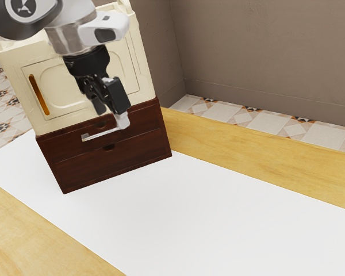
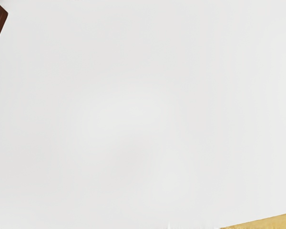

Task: Pull the drawer handle with one arm to open the drawer

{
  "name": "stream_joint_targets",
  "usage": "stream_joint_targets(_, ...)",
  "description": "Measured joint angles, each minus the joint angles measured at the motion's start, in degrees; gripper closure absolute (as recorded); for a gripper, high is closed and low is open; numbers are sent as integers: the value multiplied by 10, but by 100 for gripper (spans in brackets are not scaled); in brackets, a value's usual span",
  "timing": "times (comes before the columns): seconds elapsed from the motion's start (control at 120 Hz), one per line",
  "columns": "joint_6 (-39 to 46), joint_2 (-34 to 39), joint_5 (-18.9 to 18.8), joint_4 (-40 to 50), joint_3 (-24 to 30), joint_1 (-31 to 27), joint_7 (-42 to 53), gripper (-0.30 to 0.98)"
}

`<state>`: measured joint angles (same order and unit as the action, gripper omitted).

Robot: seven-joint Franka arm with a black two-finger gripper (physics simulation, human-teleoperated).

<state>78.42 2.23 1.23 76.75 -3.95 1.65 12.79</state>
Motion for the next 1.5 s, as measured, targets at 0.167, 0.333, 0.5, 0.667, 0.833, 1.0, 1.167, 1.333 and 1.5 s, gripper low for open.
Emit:
stream_joint_targets(0.167,-14,-2,-1,-3,10,38,-12,0)
stream_joint_targets(0.333,-29,-3,-1,-3,10,48,-22,0)
stream_joint_targets(0.5,-18,-22,-18,14,11,27,-19,0)
stream_joint_targets(0.667,47,-17,-44,81,-13,33,25,0)
stream_joint_targets(0.833,122,23,-66,154,-39,12,84,0)
stream_joint_targets(1.0,188,56,-91,215,-54,-32,144,0)
stream_joint_targets(1.167,237,61,-114,239,-38,-26,202,1)
stream_joint_targets(1.333,267,36,-119,241,-39,-27,246,1)
stream_joint_targets(1.5,303,25,-129,250,-41,-28,274,1)
